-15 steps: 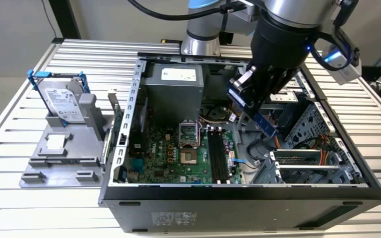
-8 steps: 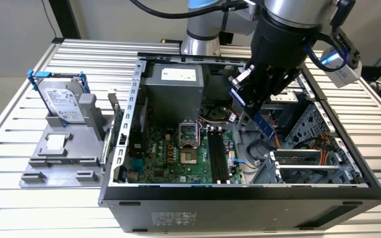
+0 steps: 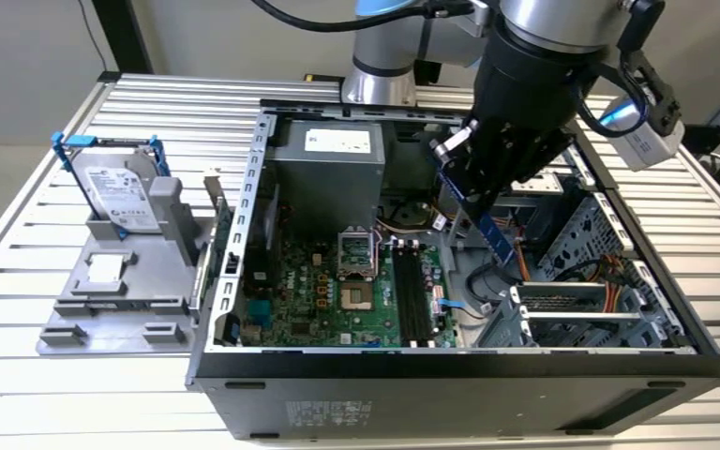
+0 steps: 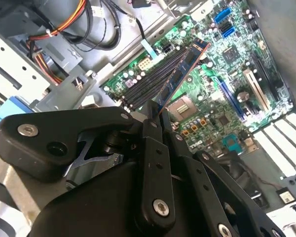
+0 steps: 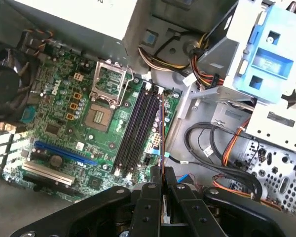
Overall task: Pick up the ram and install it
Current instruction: 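Insert the ram into the slot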
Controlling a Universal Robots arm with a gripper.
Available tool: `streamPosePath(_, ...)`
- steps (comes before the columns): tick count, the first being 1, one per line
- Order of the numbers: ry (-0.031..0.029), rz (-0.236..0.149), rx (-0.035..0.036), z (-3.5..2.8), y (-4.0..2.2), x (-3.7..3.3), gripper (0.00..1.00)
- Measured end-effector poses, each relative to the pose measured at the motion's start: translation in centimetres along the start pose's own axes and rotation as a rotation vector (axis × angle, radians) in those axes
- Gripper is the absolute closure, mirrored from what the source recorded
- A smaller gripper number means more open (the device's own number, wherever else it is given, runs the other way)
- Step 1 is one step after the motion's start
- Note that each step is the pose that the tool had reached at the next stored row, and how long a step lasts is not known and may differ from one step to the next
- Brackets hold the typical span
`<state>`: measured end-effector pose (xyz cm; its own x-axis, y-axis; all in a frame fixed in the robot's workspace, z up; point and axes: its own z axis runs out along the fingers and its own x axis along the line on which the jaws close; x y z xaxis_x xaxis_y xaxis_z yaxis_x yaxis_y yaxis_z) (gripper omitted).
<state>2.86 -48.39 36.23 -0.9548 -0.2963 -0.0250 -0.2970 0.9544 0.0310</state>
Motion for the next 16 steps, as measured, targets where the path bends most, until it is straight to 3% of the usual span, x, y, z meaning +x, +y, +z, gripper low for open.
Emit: streamPosePath(16, -0.0050, 0.162, 0.0040, 0.00, 0.00, 0.00, 1.00)
